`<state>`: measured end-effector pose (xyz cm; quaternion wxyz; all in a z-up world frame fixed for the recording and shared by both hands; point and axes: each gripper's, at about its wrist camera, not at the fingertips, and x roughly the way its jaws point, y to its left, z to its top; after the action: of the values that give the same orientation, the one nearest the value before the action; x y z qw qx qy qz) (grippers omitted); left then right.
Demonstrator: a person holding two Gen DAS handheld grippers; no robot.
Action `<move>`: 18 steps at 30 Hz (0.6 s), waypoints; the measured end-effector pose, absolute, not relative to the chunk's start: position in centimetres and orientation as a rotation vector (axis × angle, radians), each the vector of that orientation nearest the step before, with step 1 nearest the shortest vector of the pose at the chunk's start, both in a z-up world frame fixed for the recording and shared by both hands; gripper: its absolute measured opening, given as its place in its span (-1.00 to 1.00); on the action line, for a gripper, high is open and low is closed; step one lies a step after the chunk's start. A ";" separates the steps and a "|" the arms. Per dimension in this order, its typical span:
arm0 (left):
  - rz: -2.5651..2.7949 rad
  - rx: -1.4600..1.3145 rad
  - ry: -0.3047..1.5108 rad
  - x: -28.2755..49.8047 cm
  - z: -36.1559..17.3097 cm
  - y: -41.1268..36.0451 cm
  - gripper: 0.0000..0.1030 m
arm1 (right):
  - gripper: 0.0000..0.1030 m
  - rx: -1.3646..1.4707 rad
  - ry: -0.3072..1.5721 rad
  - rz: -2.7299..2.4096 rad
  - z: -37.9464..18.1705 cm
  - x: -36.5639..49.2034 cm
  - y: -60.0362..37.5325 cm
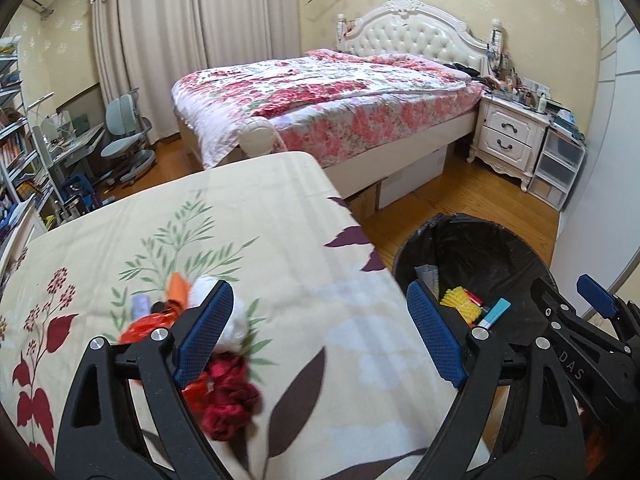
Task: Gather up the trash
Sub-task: 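Move both open tools back to the trash pile on the bed, then grasp the red plastic bag with the left tool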
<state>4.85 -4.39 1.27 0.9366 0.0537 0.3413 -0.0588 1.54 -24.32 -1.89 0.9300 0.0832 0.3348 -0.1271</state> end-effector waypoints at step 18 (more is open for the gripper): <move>0.061 0.031 0.749 2.2 -0.7 5.3 0.68 | 0.29 0.119 0.704 -0.100 -1.8 1.1 -17.1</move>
<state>2.17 5.29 -0.66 0.9301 0.0150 0.3657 0.0297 1.13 -17.15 -1.82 0.9357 0.0583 0.3444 -0.0491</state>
